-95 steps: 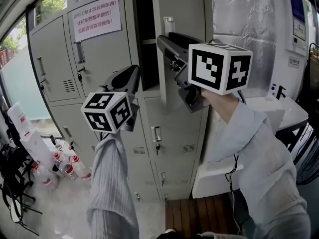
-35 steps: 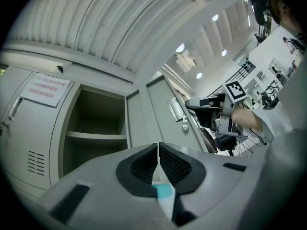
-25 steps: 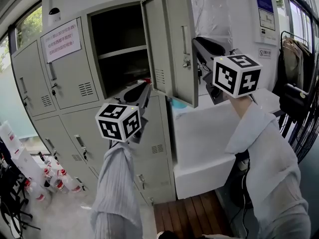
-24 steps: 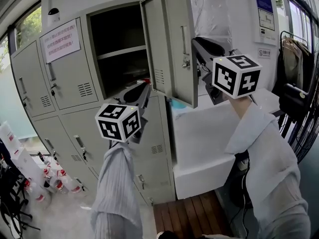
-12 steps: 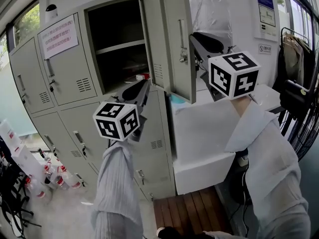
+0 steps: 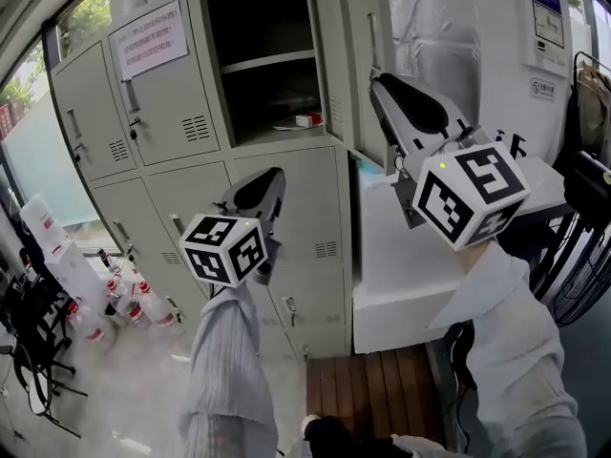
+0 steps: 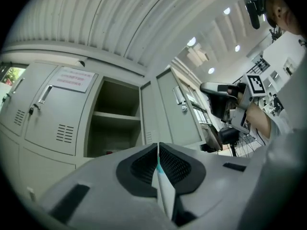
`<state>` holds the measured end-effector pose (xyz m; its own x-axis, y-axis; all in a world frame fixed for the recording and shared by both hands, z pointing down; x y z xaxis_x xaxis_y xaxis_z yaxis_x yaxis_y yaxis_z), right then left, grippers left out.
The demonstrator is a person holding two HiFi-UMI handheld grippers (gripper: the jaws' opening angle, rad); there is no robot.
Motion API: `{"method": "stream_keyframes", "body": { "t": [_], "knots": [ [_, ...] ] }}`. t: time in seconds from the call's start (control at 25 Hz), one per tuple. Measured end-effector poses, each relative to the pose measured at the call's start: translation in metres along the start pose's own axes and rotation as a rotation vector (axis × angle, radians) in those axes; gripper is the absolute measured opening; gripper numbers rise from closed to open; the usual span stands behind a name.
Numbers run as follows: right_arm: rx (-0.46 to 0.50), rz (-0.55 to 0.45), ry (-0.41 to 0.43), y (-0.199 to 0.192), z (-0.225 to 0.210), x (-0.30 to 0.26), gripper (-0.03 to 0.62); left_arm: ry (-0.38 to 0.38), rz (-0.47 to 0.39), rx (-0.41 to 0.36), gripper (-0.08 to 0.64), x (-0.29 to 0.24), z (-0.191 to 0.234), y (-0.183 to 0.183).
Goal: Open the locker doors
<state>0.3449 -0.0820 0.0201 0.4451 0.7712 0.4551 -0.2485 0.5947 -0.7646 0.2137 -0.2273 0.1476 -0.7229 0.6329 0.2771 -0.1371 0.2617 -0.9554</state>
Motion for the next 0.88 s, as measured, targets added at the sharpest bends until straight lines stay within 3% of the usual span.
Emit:
{"method": "stream_keyframes", "body": {
  "t": [0.16, 0.4, 0.72, 0.88],
  "knots": [
    [-0.046, 0.009, 0.083, -0.031, 0.056, 0.012, 0.038, 0.04, 0.023, 0.009, 0.017, 0.037, 0.009, -0.022],
    [-0.162, 0.037, 0.123, -0.077, 0.104, 0.016, 0.038, 0.113, 0.037, 0.0, 0.017, 0.085, 0.031, -0.044],
    [-0.262, 0.039, 0.189, -0.106, 0.147, -0.04, 0.038, 0.189, 0.062, -0.009, 0.017, 0.127, 0.092, -0.041],
    [-0.305, 0.05, 0.249, -0.109, 0.176, -0.077, 0.142, 0.233, 0.085, -0.014, 0.017, 0.15, 0.129, -0.038]
  ]
}}
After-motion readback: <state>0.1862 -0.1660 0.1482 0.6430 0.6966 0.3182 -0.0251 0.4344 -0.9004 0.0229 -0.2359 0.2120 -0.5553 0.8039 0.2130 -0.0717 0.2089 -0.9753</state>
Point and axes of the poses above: the fingertips, and each gripper's own axes: x backward along the fingers, z to its left, y out of its top, the point moved 3 cm from there along x, backward along the fingers, and after that the axes turned 15 degrees about y, right-handed, at the moved point
